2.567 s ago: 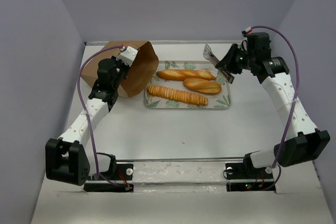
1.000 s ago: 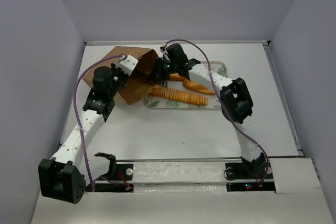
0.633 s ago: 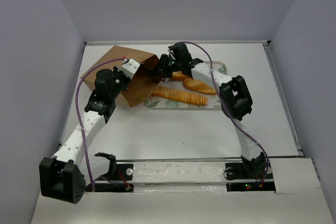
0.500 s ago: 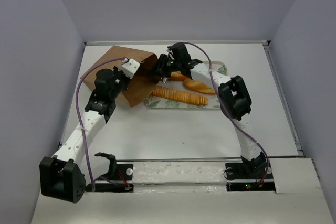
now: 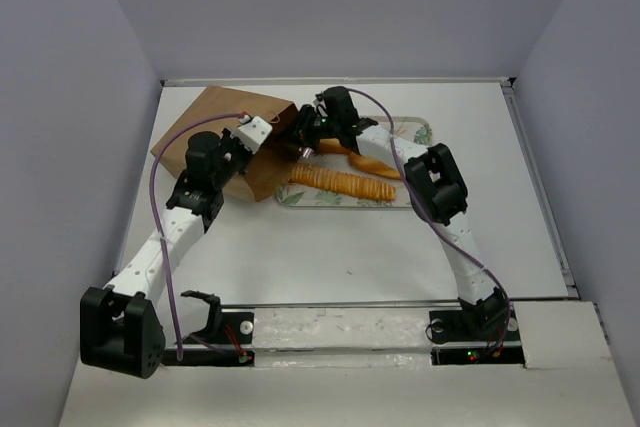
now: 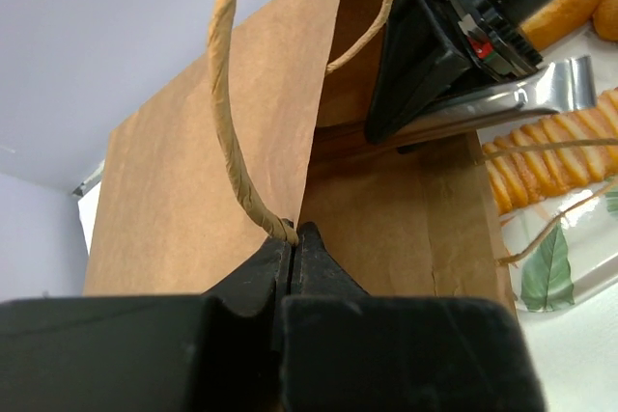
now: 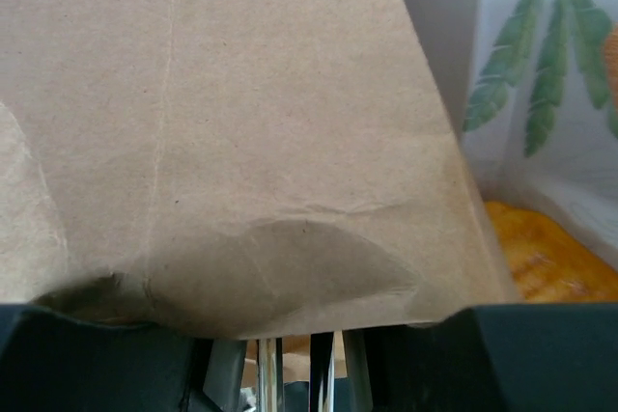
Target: Take the fake bread out of the paper bag
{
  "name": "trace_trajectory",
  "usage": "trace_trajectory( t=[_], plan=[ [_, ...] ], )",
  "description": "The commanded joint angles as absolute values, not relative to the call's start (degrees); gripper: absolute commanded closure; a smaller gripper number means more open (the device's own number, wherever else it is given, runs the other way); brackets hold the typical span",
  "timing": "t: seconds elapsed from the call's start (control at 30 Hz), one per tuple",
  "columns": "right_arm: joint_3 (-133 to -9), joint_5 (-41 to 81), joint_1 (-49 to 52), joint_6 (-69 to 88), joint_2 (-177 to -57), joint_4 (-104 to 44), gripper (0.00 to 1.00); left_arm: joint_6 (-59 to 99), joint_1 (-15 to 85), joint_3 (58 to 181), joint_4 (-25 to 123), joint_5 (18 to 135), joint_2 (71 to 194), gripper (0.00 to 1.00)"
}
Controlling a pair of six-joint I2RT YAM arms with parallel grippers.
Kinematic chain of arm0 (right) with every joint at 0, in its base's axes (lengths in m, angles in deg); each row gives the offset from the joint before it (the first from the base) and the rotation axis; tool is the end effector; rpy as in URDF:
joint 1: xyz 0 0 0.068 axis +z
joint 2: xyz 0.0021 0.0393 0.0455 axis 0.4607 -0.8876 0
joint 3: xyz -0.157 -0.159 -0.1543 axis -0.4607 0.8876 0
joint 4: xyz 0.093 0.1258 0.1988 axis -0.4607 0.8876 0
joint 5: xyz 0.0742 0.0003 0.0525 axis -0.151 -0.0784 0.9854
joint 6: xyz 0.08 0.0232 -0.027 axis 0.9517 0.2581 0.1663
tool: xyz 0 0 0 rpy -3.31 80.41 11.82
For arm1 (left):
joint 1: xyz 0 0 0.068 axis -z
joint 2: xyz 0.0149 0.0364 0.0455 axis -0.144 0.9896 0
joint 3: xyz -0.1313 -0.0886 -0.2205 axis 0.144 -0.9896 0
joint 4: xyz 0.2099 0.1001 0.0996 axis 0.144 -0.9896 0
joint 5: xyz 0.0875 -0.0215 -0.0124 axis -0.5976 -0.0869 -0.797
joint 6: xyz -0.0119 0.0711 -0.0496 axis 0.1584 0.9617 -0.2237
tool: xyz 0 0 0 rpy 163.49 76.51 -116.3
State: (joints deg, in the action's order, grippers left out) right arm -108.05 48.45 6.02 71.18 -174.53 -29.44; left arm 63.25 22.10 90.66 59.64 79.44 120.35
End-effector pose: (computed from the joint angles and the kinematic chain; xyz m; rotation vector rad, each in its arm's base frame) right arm 0.4557 0.3562 0.1754 0.2644 2.4249 1.6280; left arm 0.2810 -0.0845 0.3058 0.7916 1.4983 0.0722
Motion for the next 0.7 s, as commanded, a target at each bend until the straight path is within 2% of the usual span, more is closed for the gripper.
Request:
trace_trajectory(
  t=[0.0, 0.67],
  plan=[
    [-111.32, 51.81, 6.85, 75.58, -175.02, -38.08, 0.58, 64.81, 22.78, 90.37, 66.36, 86.89, 119.05, 1.00],
    [-111.76, 53.48, 6.85, 83.04, -176.16, -44.05, 0.56, 63.23, 22.16, 90.37, 66.44, 92.34, 116.94, 1.00]
  ],
)
